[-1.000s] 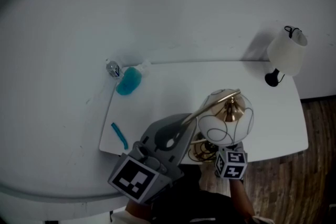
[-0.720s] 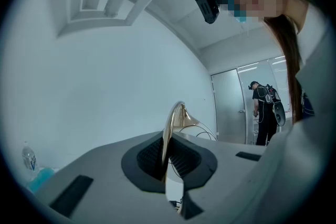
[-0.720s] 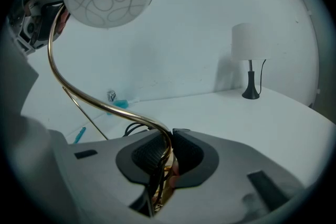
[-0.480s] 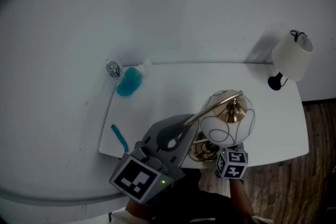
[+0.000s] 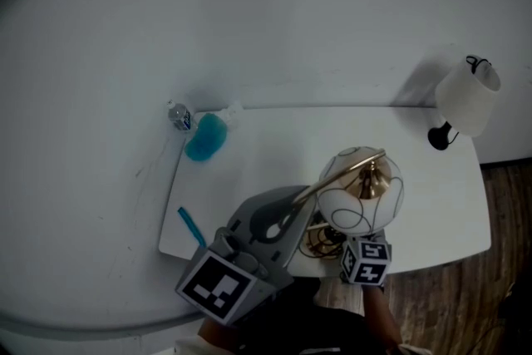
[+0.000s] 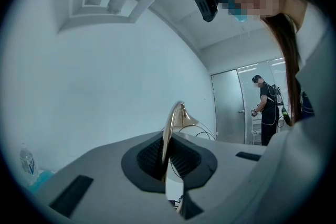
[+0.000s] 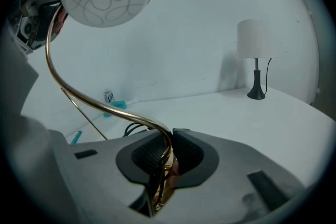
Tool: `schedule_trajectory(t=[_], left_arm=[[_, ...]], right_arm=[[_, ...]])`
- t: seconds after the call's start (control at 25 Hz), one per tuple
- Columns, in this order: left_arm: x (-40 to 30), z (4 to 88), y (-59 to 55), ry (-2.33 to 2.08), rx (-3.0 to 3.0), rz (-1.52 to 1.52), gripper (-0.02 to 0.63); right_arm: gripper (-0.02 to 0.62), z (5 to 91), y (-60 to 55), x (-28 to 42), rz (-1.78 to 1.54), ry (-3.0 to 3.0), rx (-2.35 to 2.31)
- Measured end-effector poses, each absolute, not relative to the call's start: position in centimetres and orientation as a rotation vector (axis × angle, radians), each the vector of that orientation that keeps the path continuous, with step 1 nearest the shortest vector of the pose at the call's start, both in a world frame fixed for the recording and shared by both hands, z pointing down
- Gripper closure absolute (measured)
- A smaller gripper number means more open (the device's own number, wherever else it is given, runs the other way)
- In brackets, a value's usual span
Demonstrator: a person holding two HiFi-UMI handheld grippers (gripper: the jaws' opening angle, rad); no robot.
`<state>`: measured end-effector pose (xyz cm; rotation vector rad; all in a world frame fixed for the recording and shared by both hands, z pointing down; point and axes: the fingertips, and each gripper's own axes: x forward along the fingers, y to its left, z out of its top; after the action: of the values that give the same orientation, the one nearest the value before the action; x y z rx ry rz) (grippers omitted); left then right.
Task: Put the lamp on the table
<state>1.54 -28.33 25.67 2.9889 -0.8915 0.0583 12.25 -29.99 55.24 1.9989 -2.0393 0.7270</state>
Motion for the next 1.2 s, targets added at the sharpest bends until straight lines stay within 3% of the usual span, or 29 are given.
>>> schedule_trajectory(t=[1.2], left_arm=[[3.2, 27.5, -35.1, -0.803, 2.983, 0.06, 0.6]], right_arm=[[0.546, 57.3, -36.2, 13.7, 0.774, -1.981, 2.036]])
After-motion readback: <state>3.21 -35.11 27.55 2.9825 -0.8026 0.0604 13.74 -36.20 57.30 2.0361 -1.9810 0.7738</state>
